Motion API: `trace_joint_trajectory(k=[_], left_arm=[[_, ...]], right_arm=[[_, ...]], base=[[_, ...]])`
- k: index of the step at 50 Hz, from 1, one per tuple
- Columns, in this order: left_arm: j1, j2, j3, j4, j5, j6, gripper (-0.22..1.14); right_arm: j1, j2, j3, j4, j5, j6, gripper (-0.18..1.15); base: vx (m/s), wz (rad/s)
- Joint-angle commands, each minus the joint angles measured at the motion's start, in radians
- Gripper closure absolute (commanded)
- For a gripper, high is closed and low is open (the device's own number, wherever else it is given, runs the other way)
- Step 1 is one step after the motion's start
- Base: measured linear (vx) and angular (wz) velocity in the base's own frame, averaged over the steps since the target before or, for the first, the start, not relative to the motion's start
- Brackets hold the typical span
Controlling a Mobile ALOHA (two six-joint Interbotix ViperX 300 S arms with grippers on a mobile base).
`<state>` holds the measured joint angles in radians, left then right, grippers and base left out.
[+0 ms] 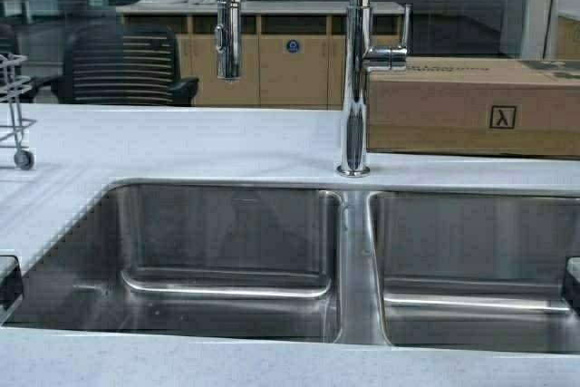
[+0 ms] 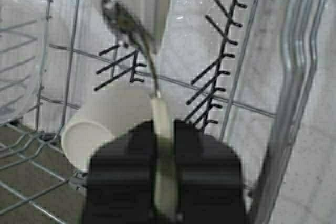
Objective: Wash the pan
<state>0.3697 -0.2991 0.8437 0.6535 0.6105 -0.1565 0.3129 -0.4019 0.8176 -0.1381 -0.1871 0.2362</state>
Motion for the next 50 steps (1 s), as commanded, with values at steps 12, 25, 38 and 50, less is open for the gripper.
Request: trace_joint_trajectory(k=[12,25,38,50], left_arm=[[0.051,0.069,-0.048,0.012,-0.014,-0.041,0.88],[0.052,0.112,-0.057,0.028,0.003,-0.044,0.28],[0.052,0.143,-0.078,0.026,0.028,-0.049,-0.09],[0.051,0.092,-0.138,0.012,0.028,-0.08,-0.09]], right_arm=[[0.002,-0.006,-0.015,-0.003,-0.011,-0.003,0.92],[0.002,0.0,-0.012,-0.003,-0.011,-0.005,0.92],[0.002,0.005,-0.012,-0.003,-0.011,-0.005,0.92],[0.002,0.017,-0.015,-0.003,-0.011,-0.005,0.92]], base=[[0.0,0.0],[0.0,0.0],[0.0,0.0],[0.0,0.0]])
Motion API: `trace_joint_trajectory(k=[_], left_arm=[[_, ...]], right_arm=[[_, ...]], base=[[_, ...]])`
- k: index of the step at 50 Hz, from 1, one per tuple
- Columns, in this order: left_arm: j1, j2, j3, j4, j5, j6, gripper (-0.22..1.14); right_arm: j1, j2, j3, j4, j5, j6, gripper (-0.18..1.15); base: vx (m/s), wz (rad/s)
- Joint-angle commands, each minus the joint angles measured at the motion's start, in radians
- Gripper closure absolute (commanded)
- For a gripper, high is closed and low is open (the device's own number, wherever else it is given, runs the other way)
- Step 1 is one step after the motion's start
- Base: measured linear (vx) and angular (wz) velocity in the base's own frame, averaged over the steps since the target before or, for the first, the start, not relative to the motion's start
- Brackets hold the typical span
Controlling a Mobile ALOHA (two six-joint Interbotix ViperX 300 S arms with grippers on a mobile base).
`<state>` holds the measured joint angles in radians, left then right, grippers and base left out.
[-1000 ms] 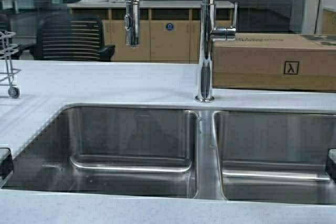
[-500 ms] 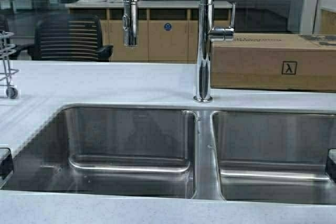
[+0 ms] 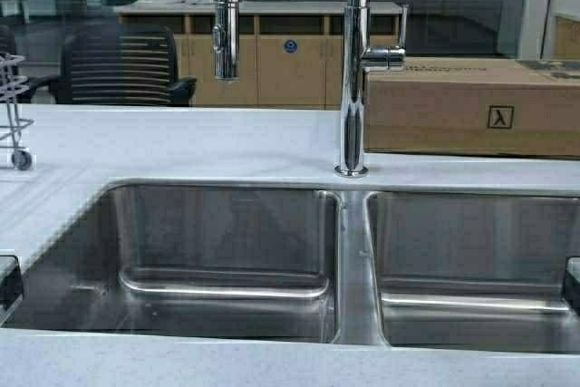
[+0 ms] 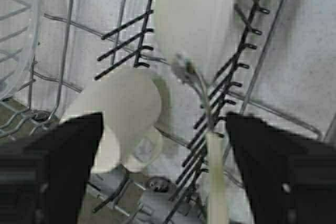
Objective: Wash the pan
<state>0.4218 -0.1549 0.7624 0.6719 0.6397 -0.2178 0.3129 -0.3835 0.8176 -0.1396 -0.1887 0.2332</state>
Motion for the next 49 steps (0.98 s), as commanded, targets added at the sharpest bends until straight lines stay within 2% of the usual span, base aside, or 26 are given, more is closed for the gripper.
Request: trace_joint_trajectory(k=[1,22,49], left_arm=[[-0.002,-0.058,-0.064,-0.006,-0.002,-0.02,-0.09],[-0.072,-0.138,-0.091,-0.006,0.006,-0.031,-0.09],[-0.1,-0.195,-0.089,-0.006,0.006,-0.032,-0.09]], right_arm=[[0.002,-0.002,-0.017,-0.002,-0.009,-0.002,0.92],[0.002,0.0,-0.015,-0.002,-0.009,-0.002,0.92],[0.002,0.0,-0.012,-0.002,-0.009,-0.002,0.92]], base=[[0.0,0.0],[0.0,0.0],[0.0,0.0]])
